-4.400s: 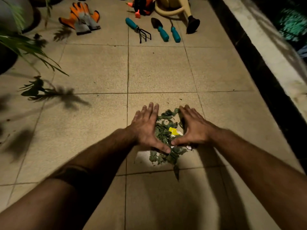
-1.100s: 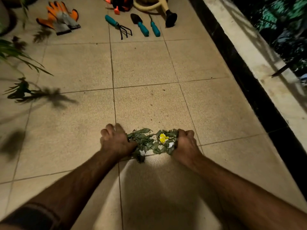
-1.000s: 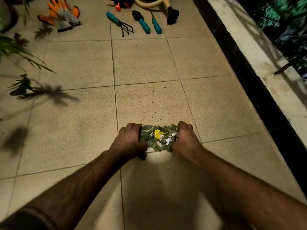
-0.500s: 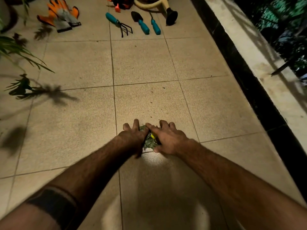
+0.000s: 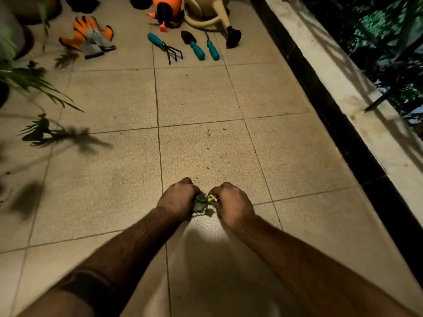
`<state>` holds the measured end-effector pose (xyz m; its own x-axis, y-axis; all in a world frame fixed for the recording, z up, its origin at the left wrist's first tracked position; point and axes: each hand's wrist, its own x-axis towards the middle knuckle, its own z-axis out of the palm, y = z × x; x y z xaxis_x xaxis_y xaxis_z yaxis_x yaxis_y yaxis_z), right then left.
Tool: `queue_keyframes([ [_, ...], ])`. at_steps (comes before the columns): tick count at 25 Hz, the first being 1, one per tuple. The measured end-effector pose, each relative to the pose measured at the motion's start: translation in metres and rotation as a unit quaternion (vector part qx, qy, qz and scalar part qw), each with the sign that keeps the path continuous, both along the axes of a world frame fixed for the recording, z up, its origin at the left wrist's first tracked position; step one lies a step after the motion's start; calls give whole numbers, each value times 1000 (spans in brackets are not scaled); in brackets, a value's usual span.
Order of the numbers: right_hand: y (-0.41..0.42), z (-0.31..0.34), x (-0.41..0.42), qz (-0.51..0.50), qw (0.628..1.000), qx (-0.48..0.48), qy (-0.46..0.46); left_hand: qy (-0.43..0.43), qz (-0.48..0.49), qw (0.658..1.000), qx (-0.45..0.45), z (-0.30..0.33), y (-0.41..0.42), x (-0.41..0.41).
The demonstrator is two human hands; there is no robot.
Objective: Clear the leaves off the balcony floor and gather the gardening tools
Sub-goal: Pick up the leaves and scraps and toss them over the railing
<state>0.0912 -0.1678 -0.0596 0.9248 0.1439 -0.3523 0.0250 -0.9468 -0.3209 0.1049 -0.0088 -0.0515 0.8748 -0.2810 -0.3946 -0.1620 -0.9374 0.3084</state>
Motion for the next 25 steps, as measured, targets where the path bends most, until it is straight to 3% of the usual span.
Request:
queue_keyframes([
  [6, -3, 9, 6, -182, 978, 90, 39, 52, 197, 968, -148, 10, 10, 2],
  [11, -28, 31, 21, -299, 940, 149, 68, 56, 184, 965, -179, 18, 10, -11],
  [16, -33, 25, 14, -294, 946, 111, 84, 23, 25, 997, -63, 12, -15, -30],
  [20, -31, 17, 9, -287, 949, 103, 79, 69, 11, 998, 10, 2, -26, -40],
  [22, -32, 16, 10, -292, 947, 105, 80, 21, 1, 999, 34, -8, -36, -50],
  [25, -39, 18, 14, -299, 943, 117, 82, -37, 60, 997, 32, -27, -38, -55],
])
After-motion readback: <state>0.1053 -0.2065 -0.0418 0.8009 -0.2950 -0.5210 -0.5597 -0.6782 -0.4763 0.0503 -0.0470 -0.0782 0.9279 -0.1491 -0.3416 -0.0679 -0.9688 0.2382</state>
